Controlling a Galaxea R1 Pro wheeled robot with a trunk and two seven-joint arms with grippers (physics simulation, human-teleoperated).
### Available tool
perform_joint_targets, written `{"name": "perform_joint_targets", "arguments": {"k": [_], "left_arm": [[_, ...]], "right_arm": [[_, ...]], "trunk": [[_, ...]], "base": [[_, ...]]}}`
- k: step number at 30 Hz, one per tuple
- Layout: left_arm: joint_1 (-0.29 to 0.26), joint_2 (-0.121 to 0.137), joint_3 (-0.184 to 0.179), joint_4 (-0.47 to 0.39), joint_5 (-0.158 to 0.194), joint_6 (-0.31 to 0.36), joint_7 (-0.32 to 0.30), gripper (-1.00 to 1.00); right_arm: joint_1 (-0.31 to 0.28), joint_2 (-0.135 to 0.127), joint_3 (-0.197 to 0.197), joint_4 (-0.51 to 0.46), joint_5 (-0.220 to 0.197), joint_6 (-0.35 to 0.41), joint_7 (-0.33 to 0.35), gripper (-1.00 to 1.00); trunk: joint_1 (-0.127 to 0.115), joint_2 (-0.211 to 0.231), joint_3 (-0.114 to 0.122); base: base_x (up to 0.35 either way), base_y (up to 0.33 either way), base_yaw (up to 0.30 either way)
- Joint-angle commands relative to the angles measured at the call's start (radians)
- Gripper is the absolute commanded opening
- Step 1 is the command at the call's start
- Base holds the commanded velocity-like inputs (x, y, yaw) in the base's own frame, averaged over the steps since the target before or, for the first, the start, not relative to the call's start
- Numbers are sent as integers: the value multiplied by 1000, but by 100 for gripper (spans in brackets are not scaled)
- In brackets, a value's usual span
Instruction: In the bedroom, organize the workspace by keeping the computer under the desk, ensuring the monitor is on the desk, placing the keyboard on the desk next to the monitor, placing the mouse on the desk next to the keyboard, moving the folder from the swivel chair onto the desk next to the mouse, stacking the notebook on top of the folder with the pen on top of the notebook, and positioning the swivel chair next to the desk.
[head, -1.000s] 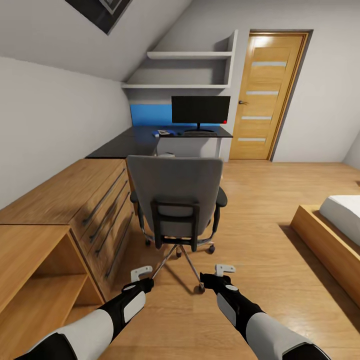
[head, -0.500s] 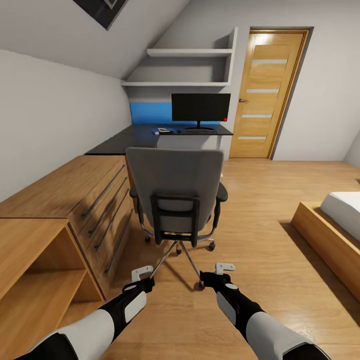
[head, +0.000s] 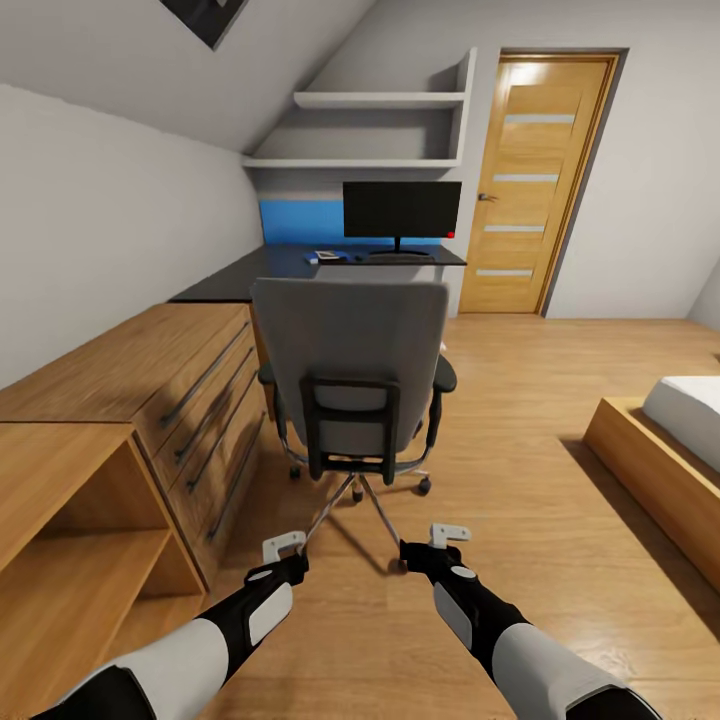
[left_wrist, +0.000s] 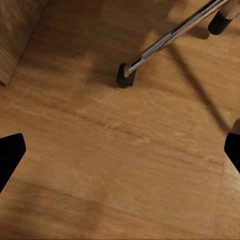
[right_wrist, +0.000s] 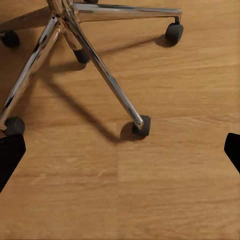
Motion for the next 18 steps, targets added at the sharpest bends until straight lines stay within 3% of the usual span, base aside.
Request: {"name": "perform_joint_targets", "arguments": {"k": [1,11,18], "left_arm": [[-1,0,-9,-1,8,-1,6,100],[-1,2,-7,-1,8,-1,7,100],[-1,3,-7,-1,8,-1,1,100]], "right_arm": [[-1,0,9,0,-10,-3,-6,100],[-1,-1,9,0,-9,-5,-7,100],[0,1,15,0,16,-27,-7,100]], "trunk": [[4,-8,-4],[42,-78,-35],[42,-78,-35]], "base": [[0,0,0],[0,0,0],[0,0,0]]}}
